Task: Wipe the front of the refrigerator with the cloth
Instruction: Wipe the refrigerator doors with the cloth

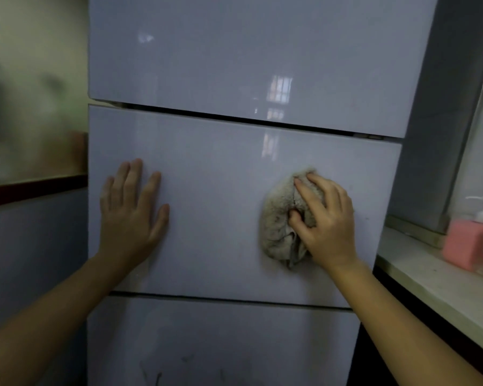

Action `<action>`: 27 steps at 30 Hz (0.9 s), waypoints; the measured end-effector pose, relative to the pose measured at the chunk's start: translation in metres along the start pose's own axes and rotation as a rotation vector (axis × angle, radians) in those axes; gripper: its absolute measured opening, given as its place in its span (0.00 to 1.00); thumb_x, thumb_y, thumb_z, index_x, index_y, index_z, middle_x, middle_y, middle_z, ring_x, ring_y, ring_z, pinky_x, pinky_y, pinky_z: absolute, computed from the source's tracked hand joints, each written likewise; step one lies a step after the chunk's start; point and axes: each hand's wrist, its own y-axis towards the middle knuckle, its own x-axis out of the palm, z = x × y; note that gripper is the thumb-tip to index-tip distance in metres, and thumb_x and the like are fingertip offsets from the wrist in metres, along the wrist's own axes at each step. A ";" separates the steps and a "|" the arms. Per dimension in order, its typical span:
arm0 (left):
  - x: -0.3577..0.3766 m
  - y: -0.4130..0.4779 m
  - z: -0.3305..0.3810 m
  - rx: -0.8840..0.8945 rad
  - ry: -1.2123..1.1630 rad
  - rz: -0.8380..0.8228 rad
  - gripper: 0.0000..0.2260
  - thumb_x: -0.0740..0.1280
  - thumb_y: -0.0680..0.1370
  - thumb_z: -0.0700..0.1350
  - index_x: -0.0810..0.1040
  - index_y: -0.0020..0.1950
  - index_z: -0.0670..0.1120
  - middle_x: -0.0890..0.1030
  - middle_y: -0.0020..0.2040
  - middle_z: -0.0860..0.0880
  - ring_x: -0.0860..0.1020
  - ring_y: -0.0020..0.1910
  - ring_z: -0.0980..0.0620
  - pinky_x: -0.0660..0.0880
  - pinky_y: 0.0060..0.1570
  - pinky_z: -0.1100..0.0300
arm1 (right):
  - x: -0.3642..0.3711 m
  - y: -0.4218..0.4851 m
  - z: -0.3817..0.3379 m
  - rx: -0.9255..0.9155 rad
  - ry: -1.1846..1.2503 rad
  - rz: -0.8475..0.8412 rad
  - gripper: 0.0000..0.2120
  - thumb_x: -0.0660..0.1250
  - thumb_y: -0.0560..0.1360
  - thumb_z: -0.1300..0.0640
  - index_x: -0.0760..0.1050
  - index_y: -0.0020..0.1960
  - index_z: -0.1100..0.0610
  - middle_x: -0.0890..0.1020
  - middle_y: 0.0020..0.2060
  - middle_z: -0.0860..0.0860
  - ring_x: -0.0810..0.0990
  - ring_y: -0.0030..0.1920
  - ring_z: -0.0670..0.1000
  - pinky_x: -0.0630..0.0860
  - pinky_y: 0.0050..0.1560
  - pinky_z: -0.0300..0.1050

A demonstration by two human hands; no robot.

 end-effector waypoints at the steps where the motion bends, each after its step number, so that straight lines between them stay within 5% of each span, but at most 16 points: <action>1: 0.000 0.000 0.000 -0.005 -0.007 0.002 0.27 0.57 0.83 0.55 0.66 0.78 0.42 0.60 0.81 0.37 0.58 0.81 0.36 0.52 0.79 0.38 | -0.003 -0.002 0.003 0.018 -0.002 -0.006 0.24 0.71 0.76 0.55 0.76 0.71 0.57 0.77 0.67 0.59 0.75 0.66 0.62 0.72 0.67 0.57; 6: -0.002 0.001 0.003 -0.010 -0.016 -0.001 0.27 0.57 0.82 0.54 0.67 0.78 0.40 0.61 0.80 0.35 0.59 0.80 0.34 0.54 0.78 0.36 | 0.009 0.013 -0.022 0.010 0.032 -0.001 0.24 0.72 0.75 0.56 0.77 0.71 0.58 0.77 0.67 0.60 0.75 0.67 0.62 0.72 0.69 0.58; 13: -0.006 0.002 0.004 -0.007 -0.009 -0.023 0.28 0.57 0.82 0.54 0.66 0.78 0.40 0.61 0.80 0.35 0.59 0.80 0.34 0.54 0.77 0.36 | 0.043 0.032 -0.074 -0.272 0.095 -0.042 0.23 0.73 0.72 0.56 0.81 0.66 0.56 0.81 0.64 0.58 0.78 0.64 0.61 0.73 0.67 0.56; 27: -0.007 0.001 0.007 -0.033 -0.018 -0.054 0.29 0.56 0.82 0.54 0.64 0.79 0.40 0.58 0.81 0.35 0.57 0.81 0.33 0.52 0.78 0.36 | -0.032 -0.032 0.068 0.106 -0.167 0.006 0.25 0.67 0.77 0.50 0.73 0.74 0.53 0.74 0.69 0.53 0.72 0.66 0.59 0.69 0.61 0.56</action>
